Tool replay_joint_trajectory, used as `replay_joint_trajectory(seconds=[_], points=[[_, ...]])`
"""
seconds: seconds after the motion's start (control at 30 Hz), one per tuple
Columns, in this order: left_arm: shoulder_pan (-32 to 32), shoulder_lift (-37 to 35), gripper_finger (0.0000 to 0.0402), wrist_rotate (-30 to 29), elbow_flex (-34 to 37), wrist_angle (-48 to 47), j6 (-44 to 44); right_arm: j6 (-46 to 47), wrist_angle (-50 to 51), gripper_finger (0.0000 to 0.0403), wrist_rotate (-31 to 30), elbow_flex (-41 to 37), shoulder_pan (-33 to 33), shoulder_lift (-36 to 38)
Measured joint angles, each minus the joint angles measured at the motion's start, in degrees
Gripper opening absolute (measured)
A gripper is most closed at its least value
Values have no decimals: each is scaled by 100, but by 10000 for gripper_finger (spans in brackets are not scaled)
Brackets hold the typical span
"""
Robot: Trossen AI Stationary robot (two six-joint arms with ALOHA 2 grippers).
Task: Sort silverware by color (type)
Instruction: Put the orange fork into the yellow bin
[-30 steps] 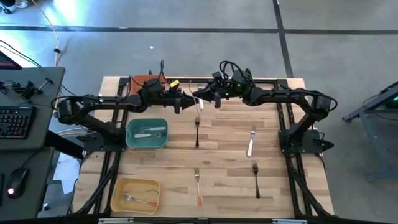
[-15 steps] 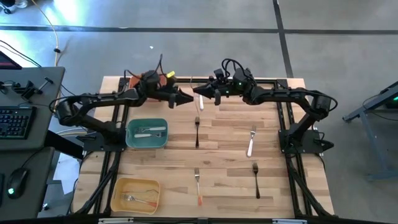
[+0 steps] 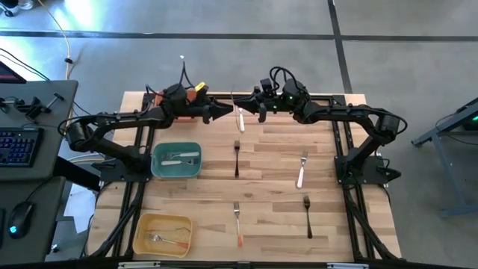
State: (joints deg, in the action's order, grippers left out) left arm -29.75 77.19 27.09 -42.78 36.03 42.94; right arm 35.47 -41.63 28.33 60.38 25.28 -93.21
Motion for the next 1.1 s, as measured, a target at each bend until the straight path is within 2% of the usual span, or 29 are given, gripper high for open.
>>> replay_joint_trajectory(seconds=[0.07, 0.4, 0.6, 0.93, 1.1], points=[[45, 2, 178, -217, 0, 0, 4, -43, 2, 0, -44, 0, 21, 0], [172, 2, 179, -292, 0, 151, 40, -99, 4, 0, -104, 0, 24, 0], [266, 4, 179, -625, 1, 134, -34, -99, 13, 0, -127, 0, 24, 0], [330, 4, 144, -940, 2, 114, -343, -99, 22, 0, -128, 0, 24, -2], [331, 7, 141, -970, 4, 112, -379, -99, 24, 0, -124, 0, 24, -2]])
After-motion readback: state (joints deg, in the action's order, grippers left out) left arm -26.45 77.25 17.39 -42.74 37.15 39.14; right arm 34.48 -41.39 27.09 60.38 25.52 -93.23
